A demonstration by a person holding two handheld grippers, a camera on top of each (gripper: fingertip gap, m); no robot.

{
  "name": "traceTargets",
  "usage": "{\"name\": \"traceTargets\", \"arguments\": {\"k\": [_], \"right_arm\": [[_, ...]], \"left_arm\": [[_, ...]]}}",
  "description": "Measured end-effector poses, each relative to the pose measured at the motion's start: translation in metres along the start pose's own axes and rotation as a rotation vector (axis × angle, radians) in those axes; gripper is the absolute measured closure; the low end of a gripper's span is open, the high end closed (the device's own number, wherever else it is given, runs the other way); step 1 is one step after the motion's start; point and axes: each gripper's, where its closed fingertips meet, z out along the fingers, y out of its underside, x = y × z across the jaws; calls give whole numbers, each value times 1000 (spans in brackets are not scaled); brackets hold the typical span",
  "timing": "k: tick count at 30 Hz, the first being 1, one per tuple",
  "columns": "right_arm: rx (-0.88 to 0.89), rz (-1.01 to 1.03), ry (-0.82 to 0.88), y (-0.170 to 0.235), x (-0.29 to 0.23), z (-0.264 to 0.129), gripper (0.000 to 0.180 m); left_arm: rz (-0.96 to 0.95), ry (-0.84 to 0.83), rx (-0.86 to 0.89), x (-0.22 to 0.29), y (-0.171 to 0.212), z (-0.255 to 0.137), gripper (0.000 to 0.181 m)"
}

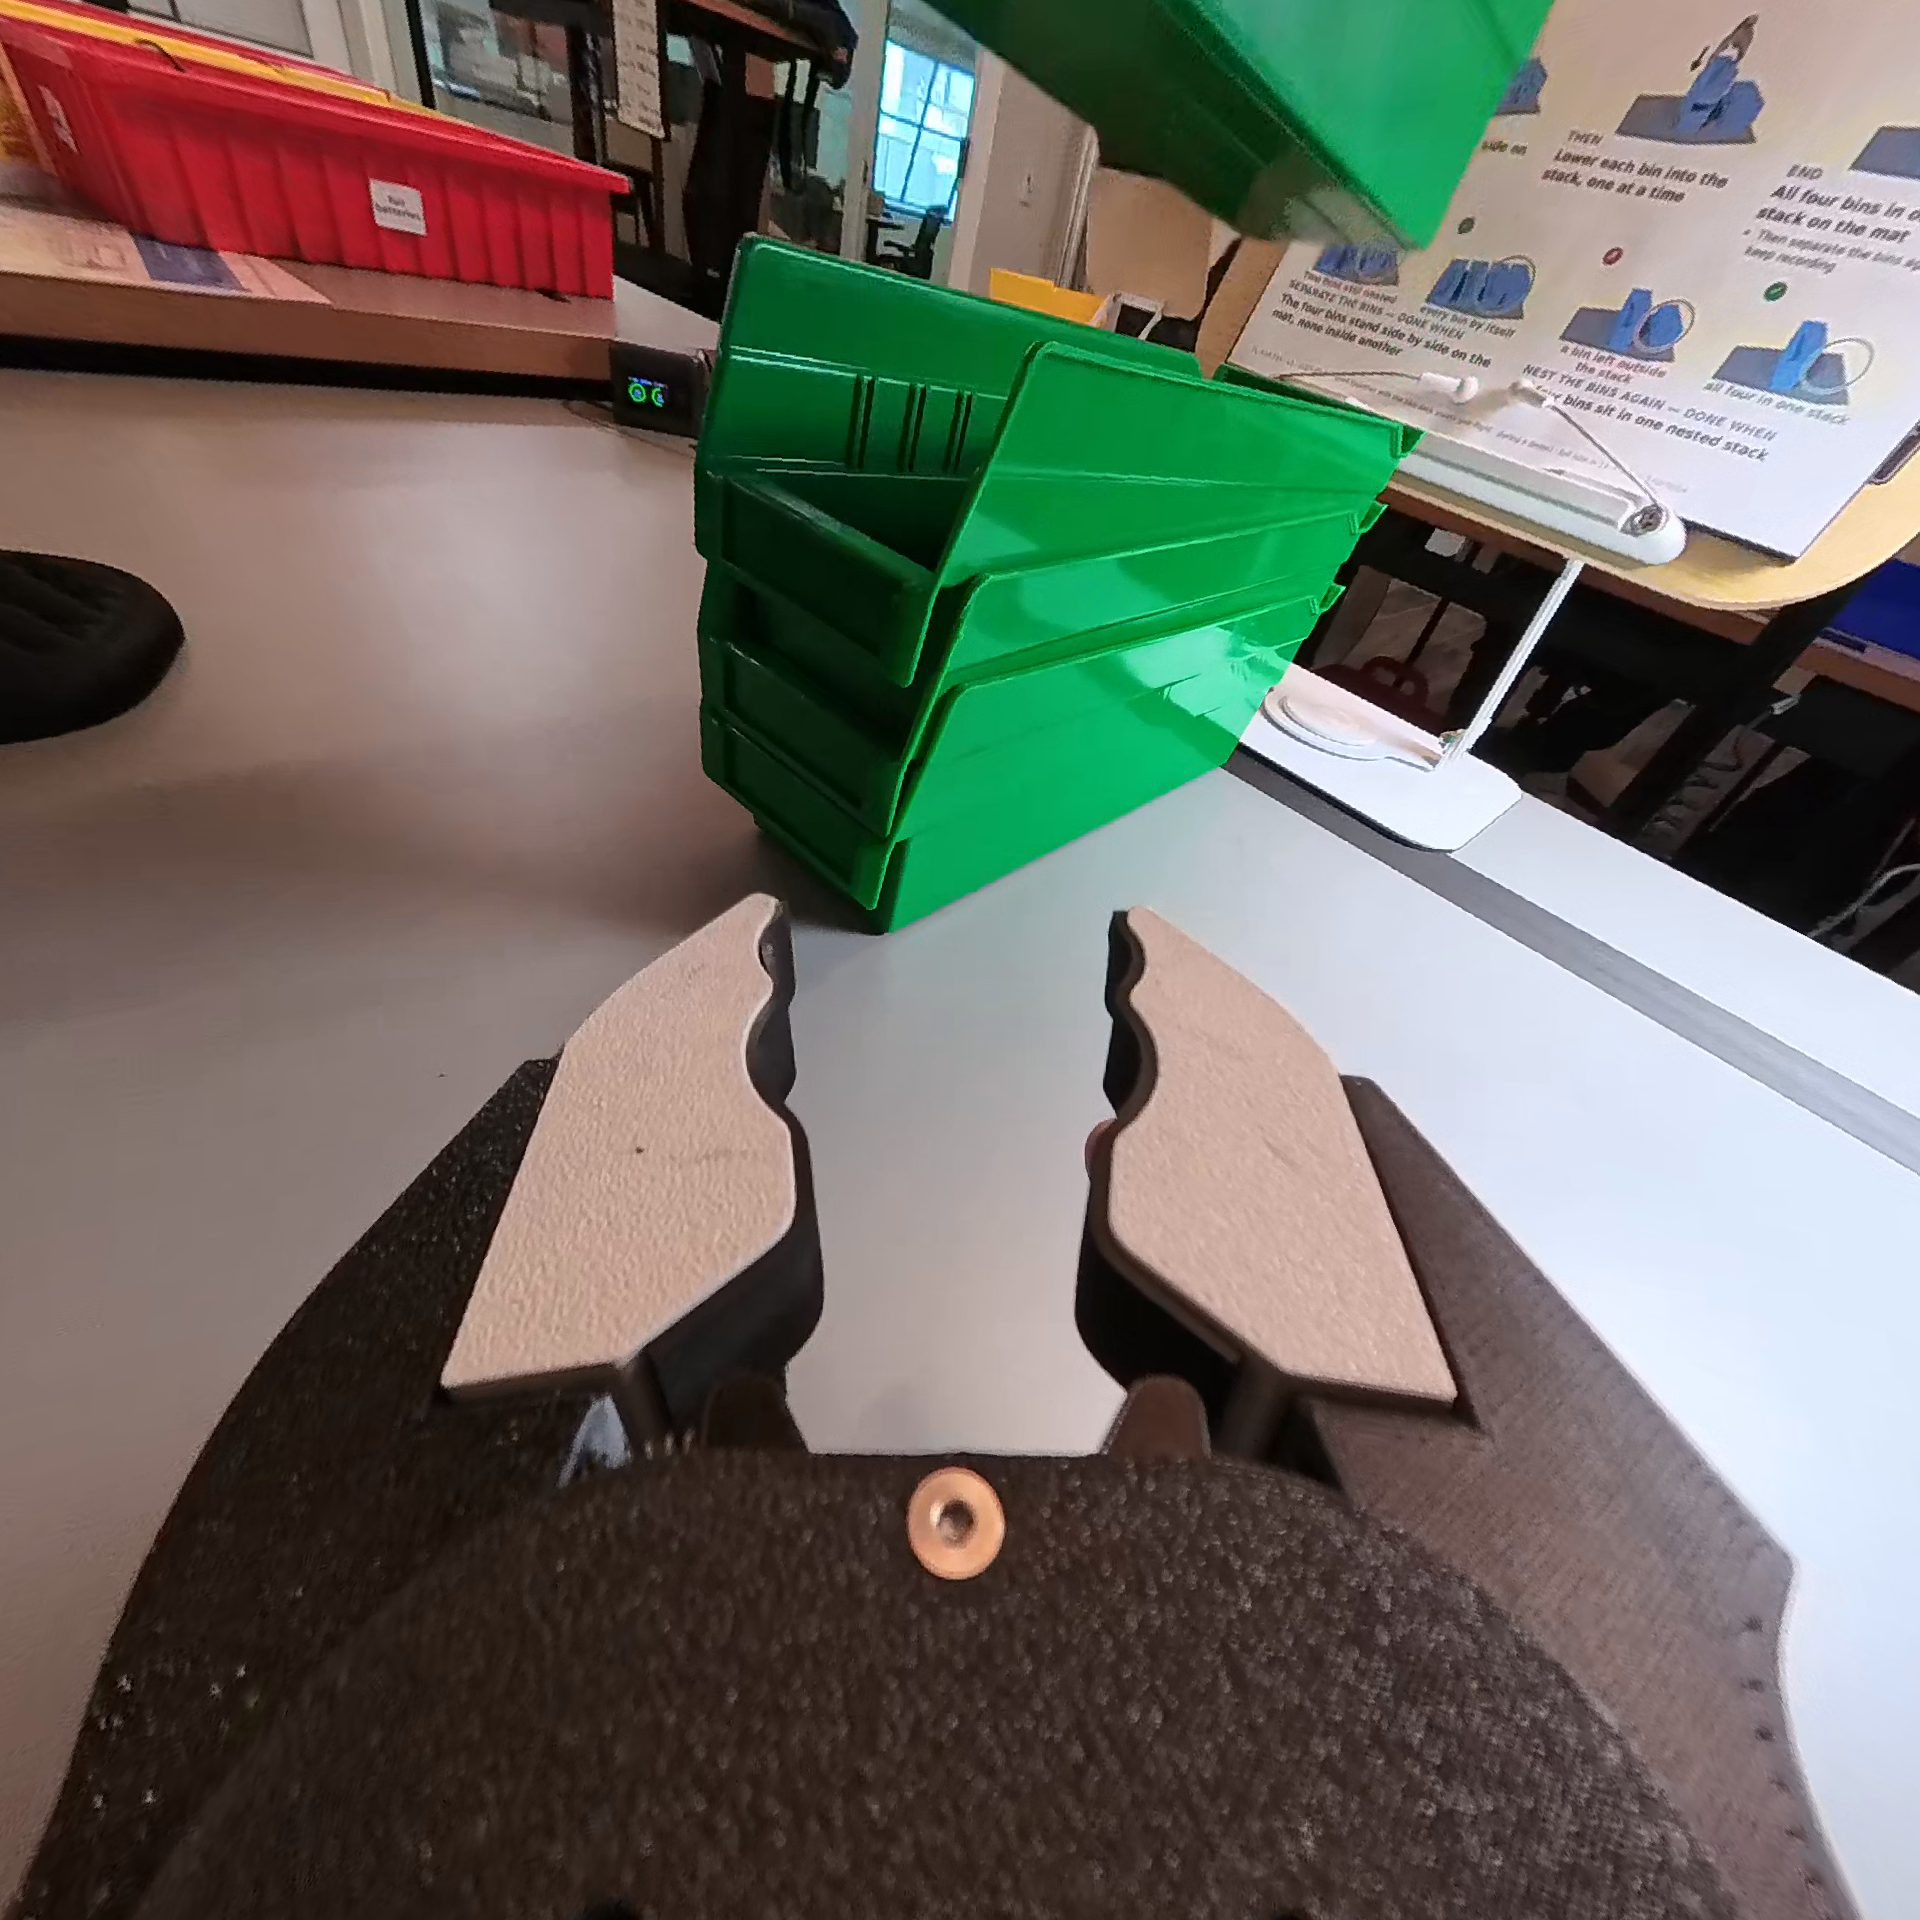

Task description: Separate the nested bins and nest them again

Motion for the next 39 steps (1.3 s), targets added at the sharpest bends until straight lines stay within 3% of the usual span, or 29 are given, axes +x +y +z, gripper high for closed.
{"name": "traceTargets", "arguments": {"k": [6,12,23,31,39], "right_arm": [[-2,3,1,2,1,1,123],[-32,-11,-8,11,-1,7,123],[-10,-21,-14,10,-7,11,122],[-24,-20,-12,15,-7,13,122],[-27,-41,-34,16,-16,16,122]], "left_arm": [[-23,-53,-58,-4,40,-10,150],[-67,-45,-107,15,86,5,150],[-108,11,-114,94,144,93,150],[-26,-68,-76,133,157,148,150],[68,-122,74,143,141,153,146]]}}
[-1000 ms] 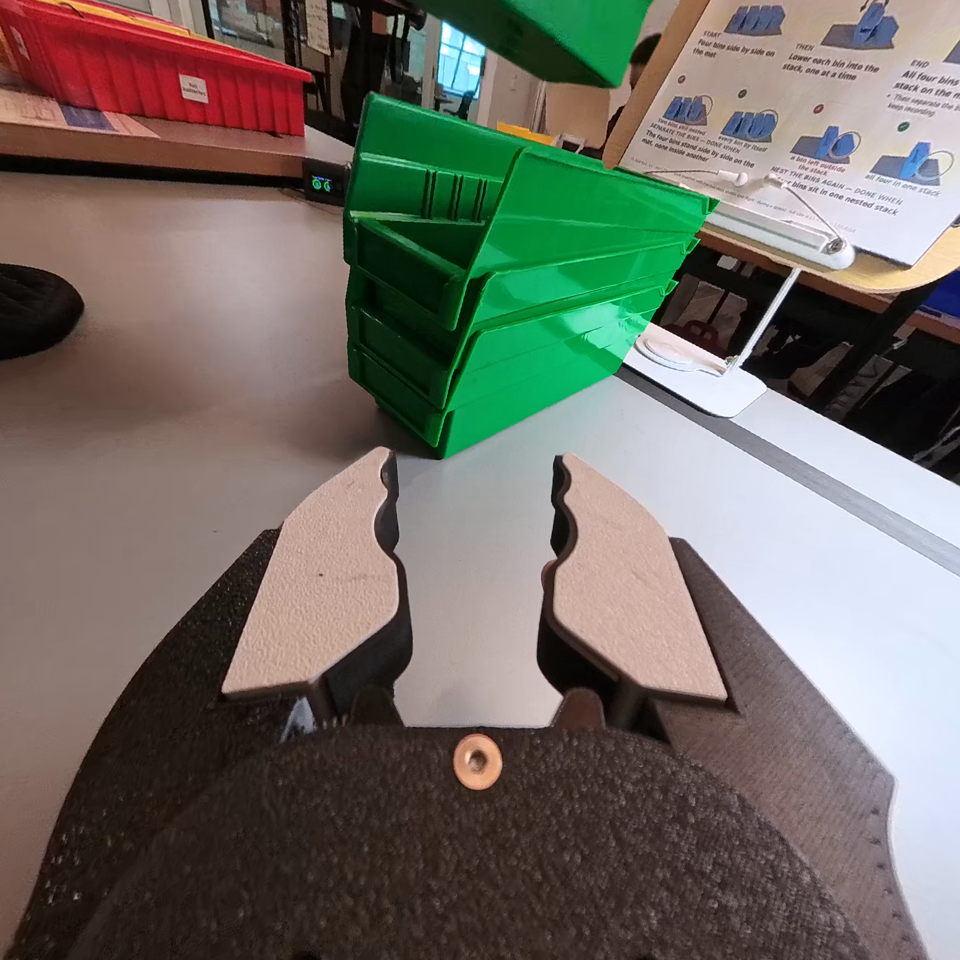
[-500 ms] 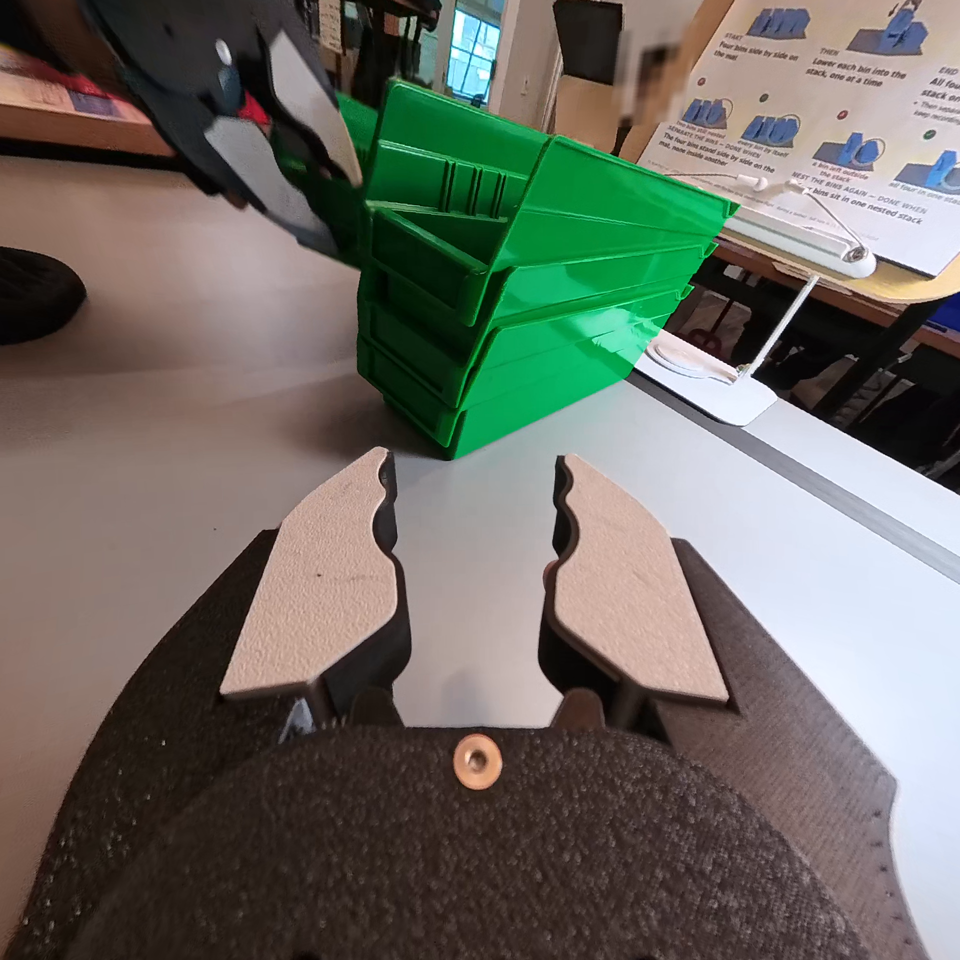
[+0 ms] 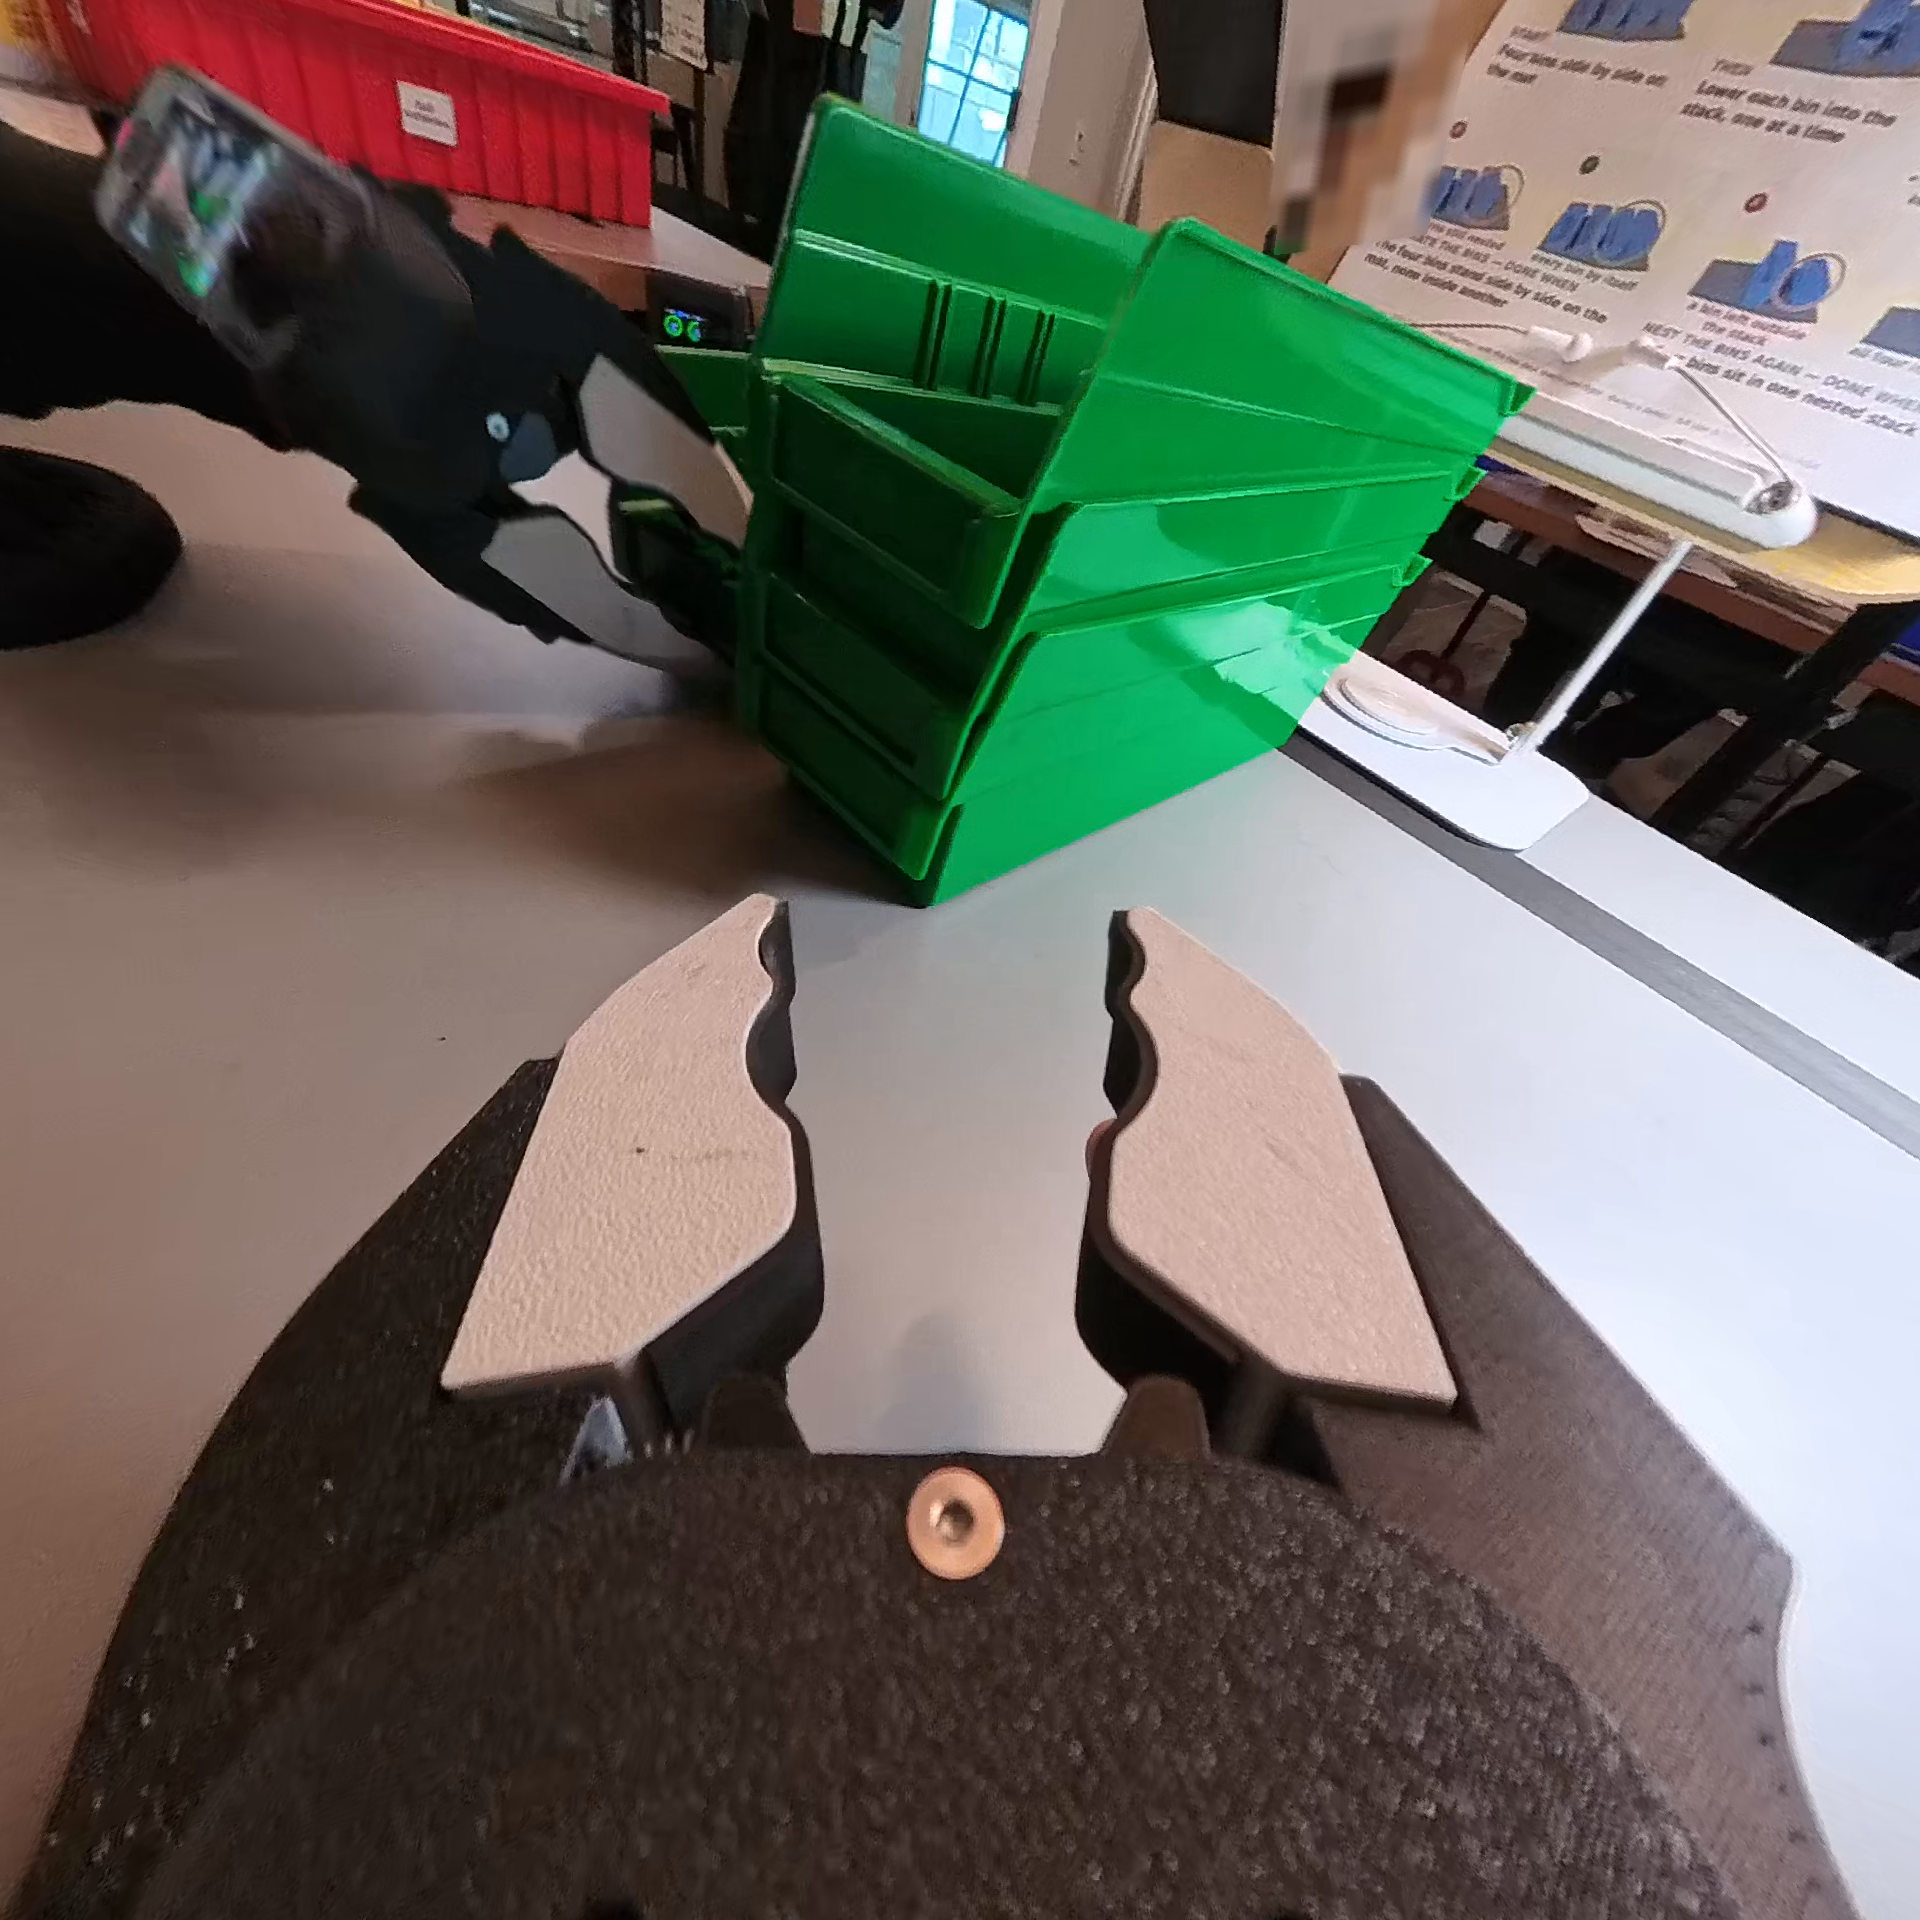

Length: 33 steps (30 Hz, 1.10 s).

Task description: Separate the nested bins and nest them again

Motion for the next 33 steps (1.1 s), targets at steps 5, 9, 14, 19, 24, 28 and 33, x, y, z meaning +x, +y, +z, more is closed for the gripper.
{"name": "traceTargets", "arguments": {"k": [5,9,14,19,24,28,33], "right_arm": [[-11,-58,-43,-5,-14,5,124],[-8,-159,-63,-30,-23,16,125],[-40,-318,-87,-78,-31,38,126],[-247,-487,-112,-91,-23,73,121],[-458,-688,-144,-83,-17,93,129],[-597,-844,-95,-90,-10,89,127],[-675,-832,-168,-92,-27,100,126]], "left_arm": [[-396,76,336,-7,-51,-51,136],[-720,138,588,-13,-74,-95,135],[-1013,106,697,-12,-72,-126,135],[-1117,-17,607,-8,-51,-135,133],[-1061,-86,551,-2,-46,-141,130],[-1024,-118,549,-4,-46,-146,129],[-1030,-101,549,-1,-46,-144,129]]}}
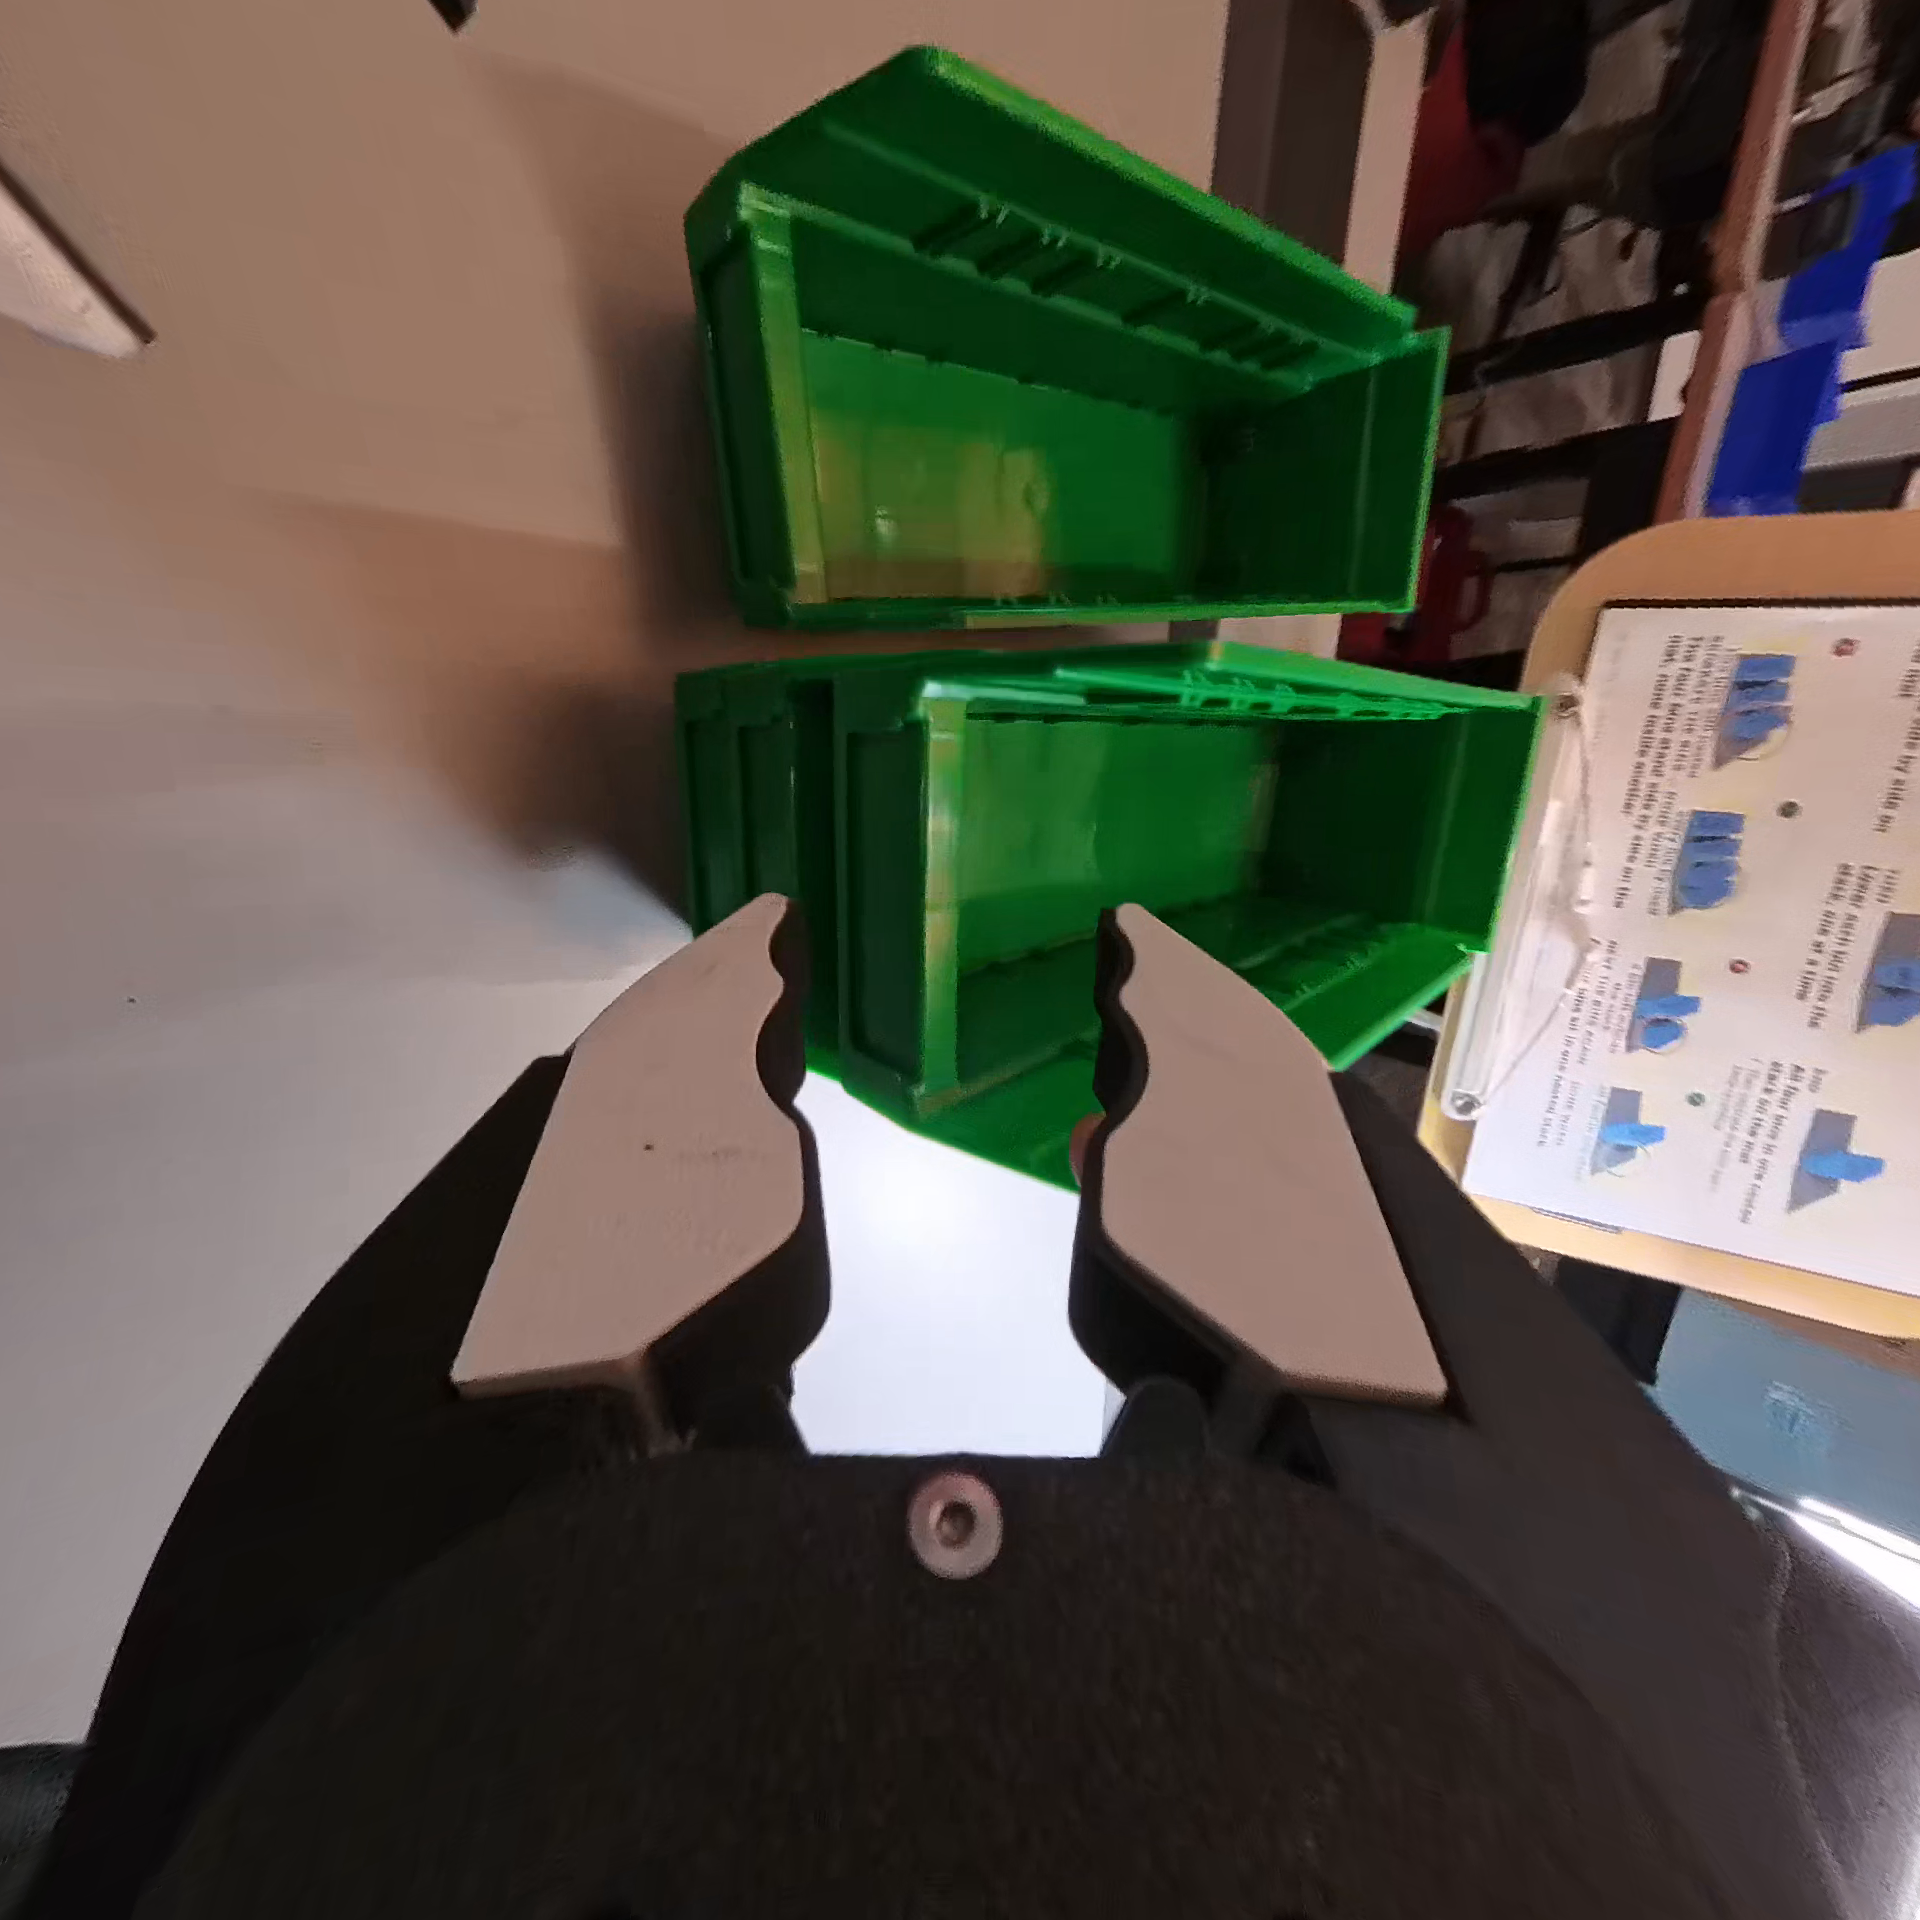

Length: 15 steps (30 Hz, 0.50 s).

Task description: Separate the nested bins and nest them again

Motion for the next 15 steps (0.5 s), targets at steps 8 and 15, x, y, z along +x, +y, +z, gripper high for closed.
{"name": "traceTargets", "arguments": {"k": [8,15], "right_arm": [[-135,41,-100,14,-15,53,137],[-77,30,-133,12,-17,57,152]], "left_arm": [[17,-12,-3,-2,2,0,132],[24,28,-22,4,6,2,132]]}}
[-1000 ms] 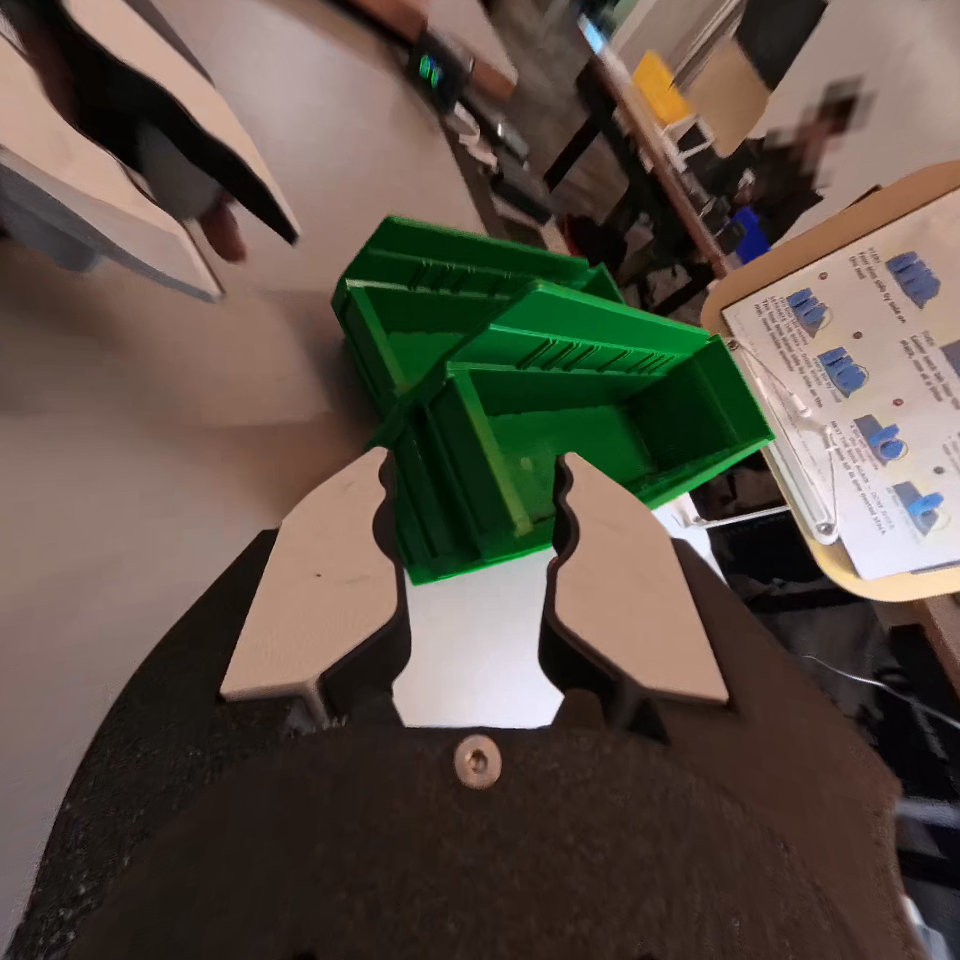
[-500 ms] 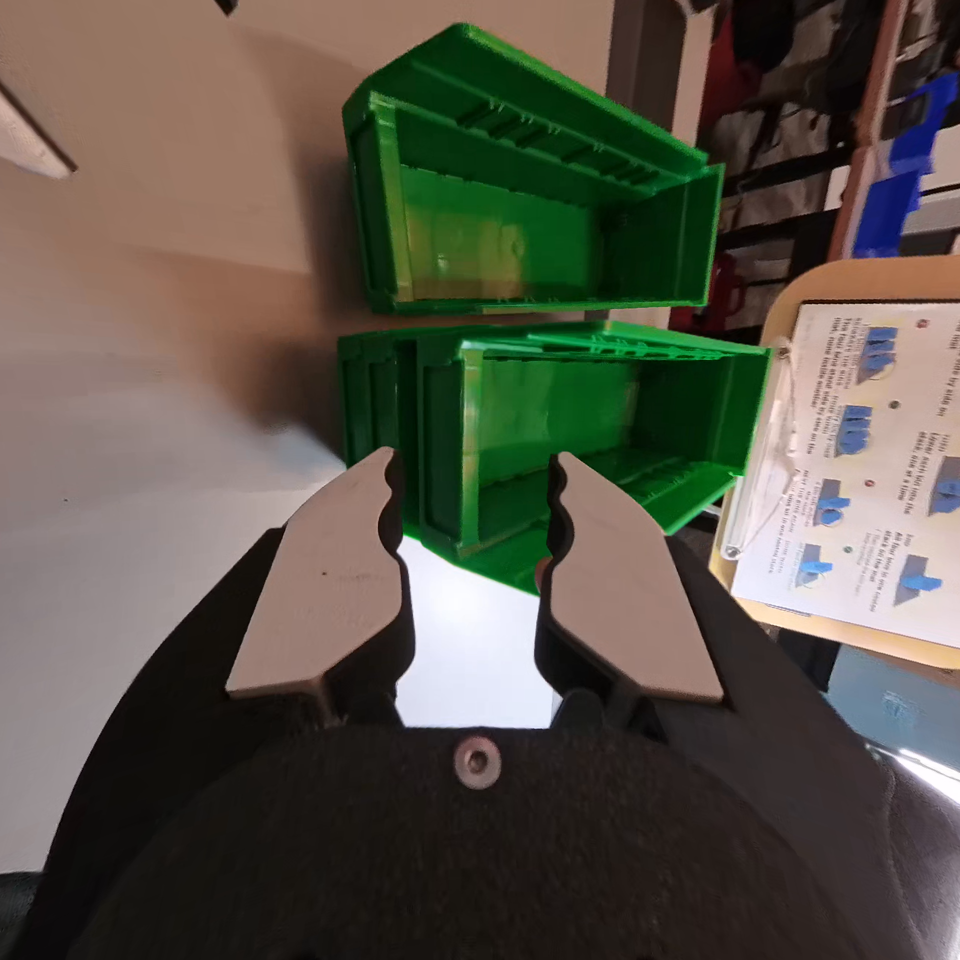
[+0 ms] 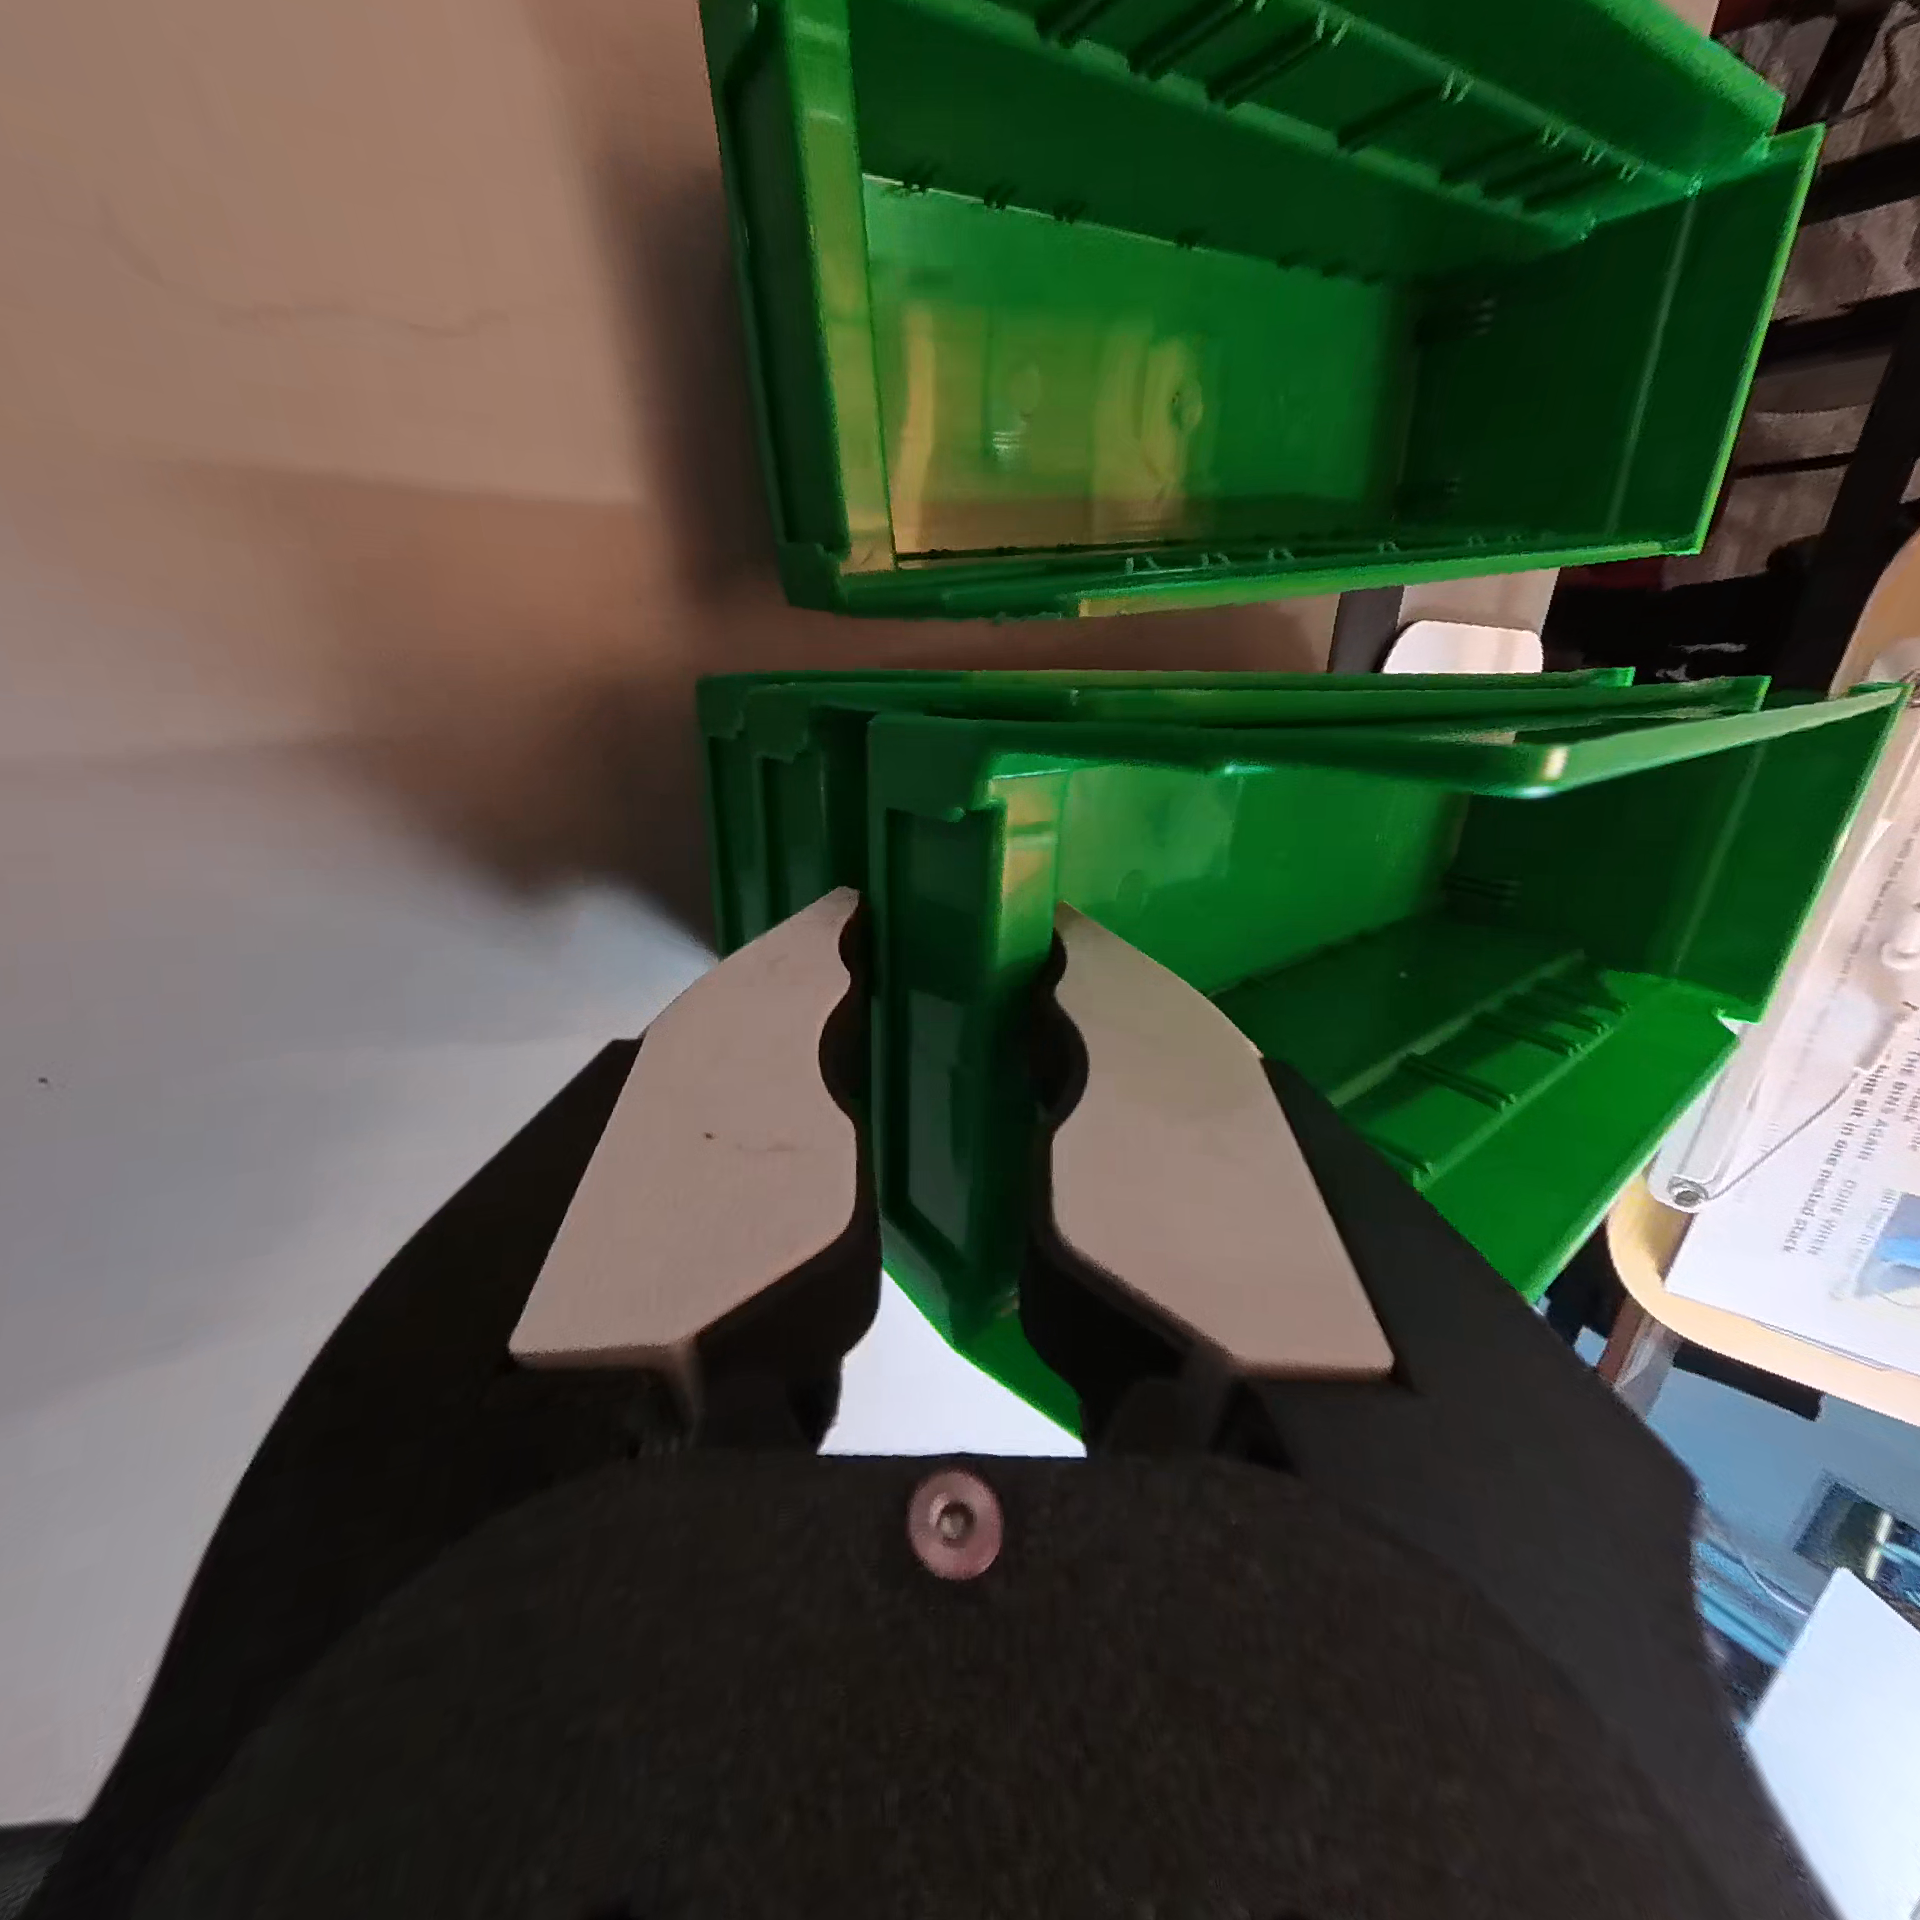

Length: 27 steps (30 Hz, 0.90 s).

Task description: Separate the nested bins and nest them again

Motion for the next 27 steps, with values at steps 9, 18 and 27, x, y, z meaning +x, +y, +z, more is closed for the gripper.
{"name": "traceTargets", "arguments": {"k": [9,18,27], "right_arm": [[64,42,17,-6,31,-48,151],[103,68,180,20,69,-143,151],[-68,127,173,156,8,-92,151]], "left_arm": [[11,5,3,1,1,0,136],[10,-10,7,-2,0,0,136],[19,-27,-8,-5,5,4,136]]}}
